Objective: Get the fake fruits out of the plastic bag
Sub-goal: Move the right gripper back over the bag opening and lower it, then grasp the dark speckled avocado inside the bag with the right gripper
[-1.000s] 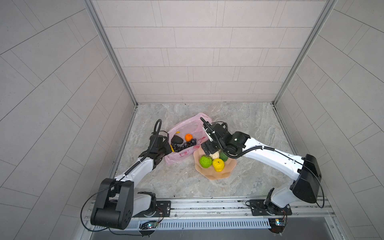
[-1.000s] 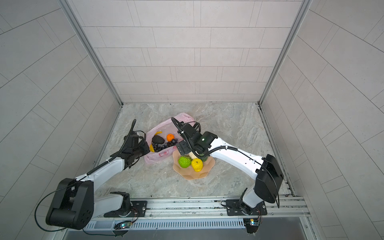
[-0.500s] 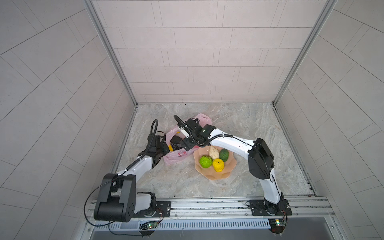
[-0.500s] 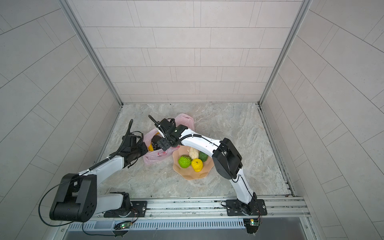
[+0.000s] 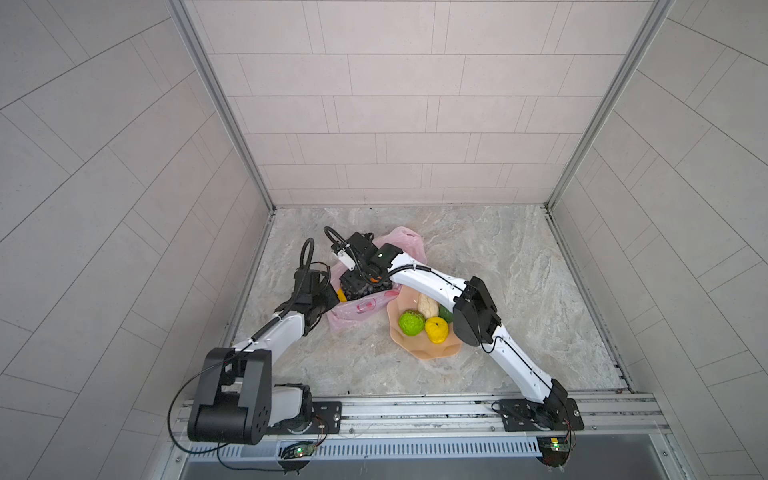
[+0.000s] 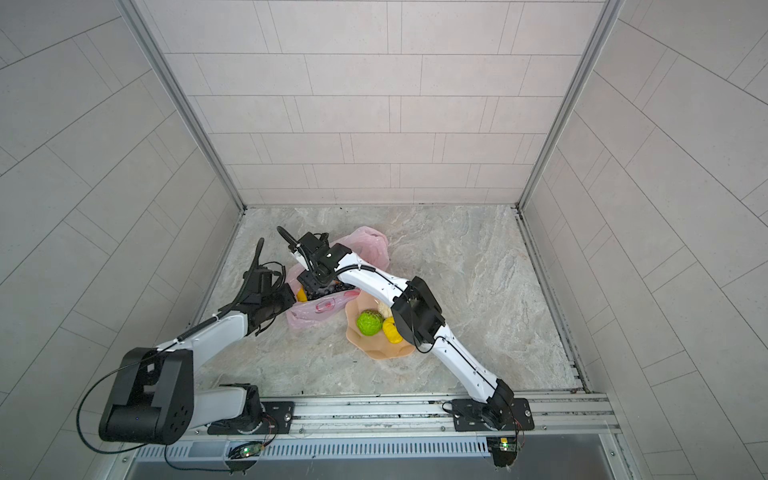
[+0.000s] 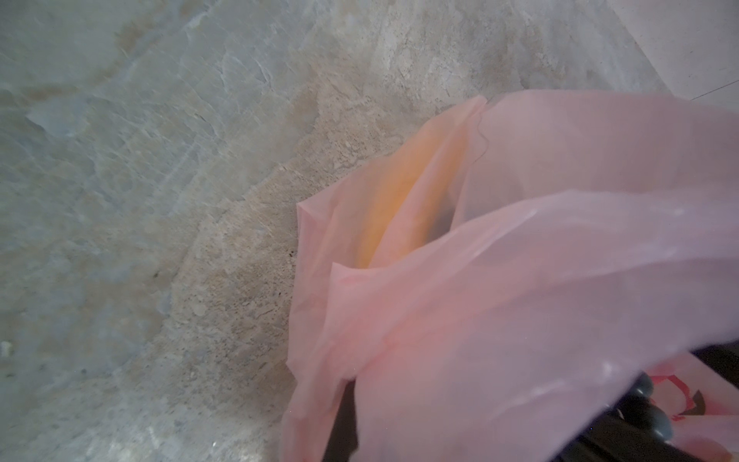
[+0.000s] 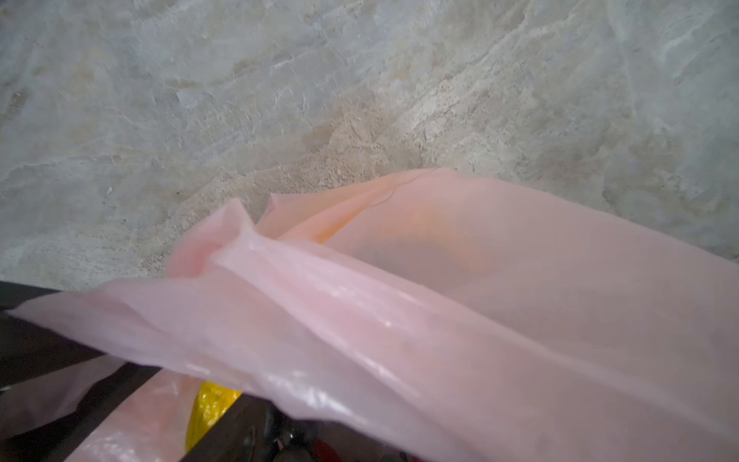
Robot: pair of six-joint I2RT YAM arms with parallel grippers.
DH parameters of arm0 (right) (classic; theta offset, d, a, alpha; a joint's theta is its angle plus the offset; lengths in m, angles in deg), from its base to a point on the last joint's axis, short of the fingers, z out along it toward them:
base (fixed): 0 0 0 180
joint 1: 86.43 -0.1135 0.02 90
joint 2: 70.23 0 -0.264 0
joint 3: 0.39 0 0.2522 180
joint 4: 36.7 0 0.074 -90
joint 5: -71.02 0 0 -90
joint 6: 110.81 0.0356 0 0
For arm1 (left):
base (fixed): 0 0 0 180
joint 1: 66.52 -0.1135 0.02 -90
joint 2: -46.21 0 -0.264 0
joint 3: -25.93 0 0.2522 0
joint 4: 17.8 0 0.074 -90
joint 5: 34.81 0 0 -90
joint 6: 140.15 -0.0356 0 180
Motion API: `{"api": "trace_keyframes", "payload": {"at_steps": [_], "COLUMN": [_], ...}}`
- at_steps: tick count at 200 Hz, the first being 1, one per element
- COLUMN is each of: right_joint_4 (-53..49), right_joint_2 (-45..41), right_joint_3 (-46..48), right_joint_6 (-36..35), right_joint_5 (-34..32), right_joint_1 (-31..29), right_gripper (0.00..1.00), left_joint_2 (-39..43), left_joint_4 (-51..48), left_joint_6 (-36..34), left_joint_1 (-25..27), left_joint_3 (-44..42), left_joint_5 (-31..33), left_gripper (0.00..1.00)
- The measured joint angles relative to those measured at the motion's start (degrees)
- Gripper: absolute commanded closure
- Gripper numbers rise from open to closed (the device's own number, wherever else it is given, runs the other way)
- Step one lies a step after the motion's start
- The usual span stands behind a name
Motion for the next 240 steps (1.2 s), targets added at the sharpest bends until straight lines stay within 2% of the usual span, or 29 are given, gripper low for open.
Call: {"api": "trace_keyframes", "payload": {"at_steps": [54,99,155,240], "right_joint_4": [1.9,3.0,3.7,2.0], "right_joint_2": [3.5,9.5,10.5,10.5], "right_joint_3": [-1.3,-7.6,-8.8,-9.1], "right_joint_6": [-0.6,-0.6,-0.2,3.6], "right_joint_5": [-0.2,-1.1,-2.8,-5.8], "right_joint_1": [0.3,0.4,0.4,2.7], "right_gripper": [0.32,0.34,0.45,0.48], "left_joint_2": [0.2,0.2,0.3,0.8], "left_joint_4": [0.0,0.0,0.0,-0.1], "left_joint_6": [0.0,0.0,0.0,0.0], "left_joint_1": [0.0,0.0,0.0,0.0], "left_joint_3": [0.0,0.0,0.0,0.0], "left_joint_5": [0.0,0.0,0.0,0.0], "left_gripper": [0.97,0.97,0.97,0.97]}}
